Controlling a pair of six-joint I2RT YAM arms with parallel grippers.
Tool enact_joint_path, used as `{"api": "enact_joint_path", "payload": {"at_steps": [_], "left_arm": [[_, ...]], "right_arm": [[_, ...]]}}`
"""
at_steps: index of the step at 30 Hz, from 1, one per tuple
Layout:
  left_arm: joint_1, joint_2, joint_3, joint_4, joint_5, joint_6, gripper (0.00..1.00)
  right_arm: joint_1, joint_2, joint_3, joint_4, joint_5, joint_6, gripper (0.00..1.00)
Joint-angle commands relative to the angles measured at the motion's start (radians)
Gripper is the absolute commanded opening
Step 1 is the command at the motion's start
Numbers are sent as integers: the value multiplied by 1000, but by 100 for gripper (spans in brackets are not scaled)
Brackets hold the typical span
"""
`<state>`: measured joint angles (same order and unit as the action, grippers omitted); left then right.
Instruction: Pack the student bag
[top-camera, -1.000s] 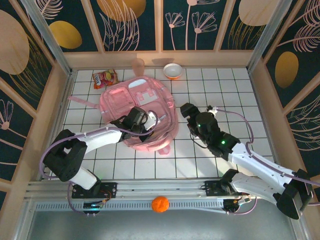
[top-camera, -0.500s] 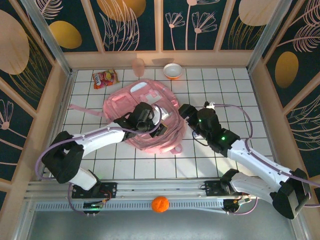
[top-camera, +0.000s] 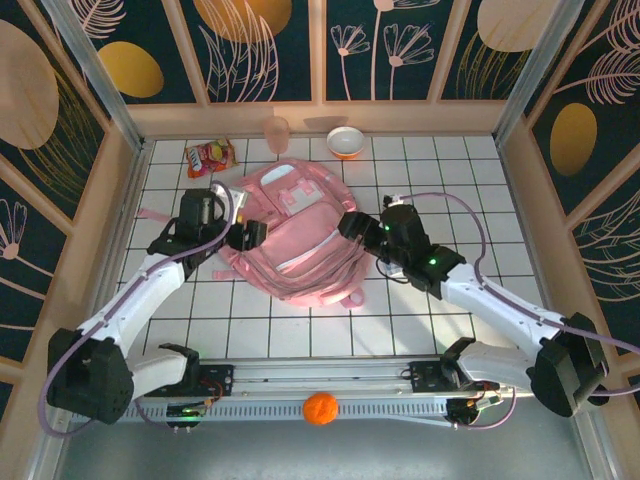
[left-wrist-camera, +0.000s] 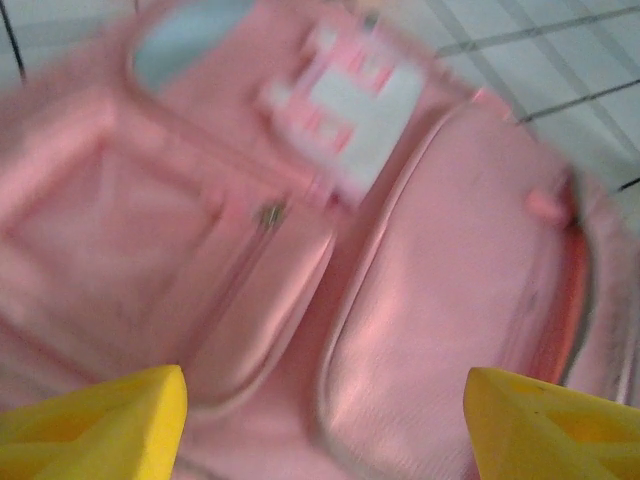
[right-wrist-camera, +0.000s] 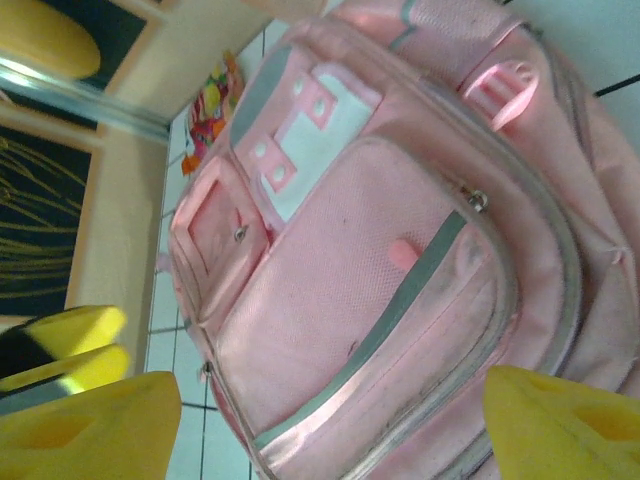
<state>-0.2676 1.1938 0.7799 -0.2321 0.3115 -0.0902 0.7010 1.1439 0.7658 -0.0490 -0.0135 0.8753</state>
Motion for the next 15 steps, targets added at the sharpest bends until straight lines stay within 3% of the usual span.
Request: {"api": "enact_joint_path", "payload": {"at_steps": [1, 9, 15], "left_arm": [[43, 36, -57, -39, 94, -88, 72], [138, 120, -50, 30, 129, -80, 85], [158, 160, -61, 21, 175, -101, 84]], "right_arm": [[-6, 21, 47, 46, -92, -45, 79], [10, 36, 31, 59, -96, -18, 79], [24, 35, 8, 10, -94, 0, 78]]}}
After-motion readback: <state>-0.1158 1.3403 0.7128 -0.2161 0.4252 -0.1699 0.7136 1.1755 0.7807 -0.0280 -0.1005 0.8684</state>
